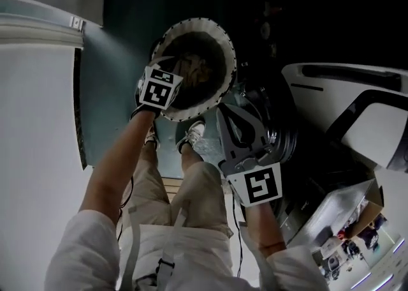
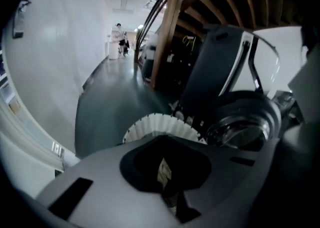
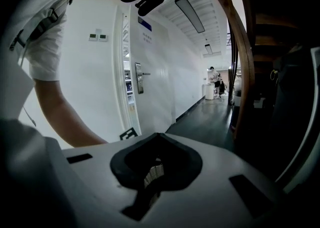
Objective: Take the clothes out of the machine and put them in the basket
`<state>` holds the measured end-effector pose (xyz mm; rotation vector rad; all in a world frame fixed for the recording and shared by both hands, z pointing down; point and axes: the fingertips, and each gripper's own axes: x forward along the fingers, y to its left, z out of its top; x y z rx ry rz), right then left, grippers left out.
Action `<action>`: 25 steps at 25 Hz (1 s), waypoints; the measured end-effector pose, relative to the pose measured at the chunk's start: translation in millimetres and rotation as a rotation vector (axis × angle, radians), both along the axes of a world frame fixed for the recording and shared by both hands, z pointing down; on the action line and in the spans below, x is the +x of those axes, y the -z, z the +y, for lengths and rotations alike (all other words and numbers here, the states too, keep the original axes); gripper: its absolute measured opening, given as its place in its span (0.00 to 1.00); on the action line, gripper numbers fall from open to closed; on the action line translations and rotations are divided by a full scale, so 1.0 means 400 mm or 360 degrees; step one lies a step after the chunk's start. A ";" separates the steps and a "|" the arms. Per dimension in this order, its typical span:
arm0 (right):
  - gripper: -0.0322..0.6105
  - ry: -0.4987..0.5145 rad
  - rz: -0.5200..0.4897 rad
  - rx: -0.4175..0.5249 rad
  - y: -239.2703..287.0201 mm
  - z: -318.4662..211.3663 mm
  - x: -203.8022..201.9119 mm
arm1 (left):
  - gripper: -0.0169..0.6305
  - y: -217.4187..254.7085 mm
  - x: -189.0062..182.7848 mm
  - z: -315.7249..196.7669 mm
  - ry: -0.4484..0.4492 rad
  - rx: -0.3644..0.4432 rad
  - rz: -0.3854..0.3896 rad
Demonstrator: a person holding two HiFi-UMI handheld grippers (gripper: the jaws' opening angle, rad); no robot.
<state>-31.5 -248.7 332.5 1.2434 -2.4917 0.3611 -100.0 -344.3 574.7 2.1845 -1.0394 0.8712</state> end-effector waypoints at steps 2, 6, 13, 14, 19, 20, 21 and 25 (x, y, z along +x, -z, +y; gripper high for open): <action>0.07 0.0004 0.0013 0.0055 0.070 -0.004 -0.011 | 0.05 0.099 -0.034 -0.002 0.0034 0.0053 0.0051; 0.07 0.0021 0.0046 0.0188 0.212 -0.023 -0.024 | 0.05 0.323 -0.088 -0.028 0.0106 0.0246 0.0159; 0.07 -0.0001 0.0106 0.0381 0.466 -0.042 -0.008 | 0.05 0.758 -0.185 -0.007 0.0264 0.0647 0.0327; 0.07 -0.0001 0.0115 0.0406 0.501 -0.043 -0.005 | 0.05 0.822 -0.205 -0.001 0.0290 0.0716 0.0338; 0.07 -0.0013 0.0147 0.0548 0.659 -0.052 0.011 | 0.05 1.137 -0.284 0.033 0.0322 0.1105 0.0360; 0.07 -0.0020 0.0139 0.0589 0.692 -0.056 0.014 | 0.05 1.186 -0.293 0.042 0.0316 0.1172 0.0349; 0.07 -0.0030 0.0122 0.0624 0.722 -0.058 0.017 | 0.05 1.228 -0.303 0.054 0.0318 0.1223 0.0340; 0.07 -0.0058 0.0088 0.0733 0.821 -0.067 0.036 | 0.05 1.359 -0.338 0.099 0.0370 0.1352 0.0376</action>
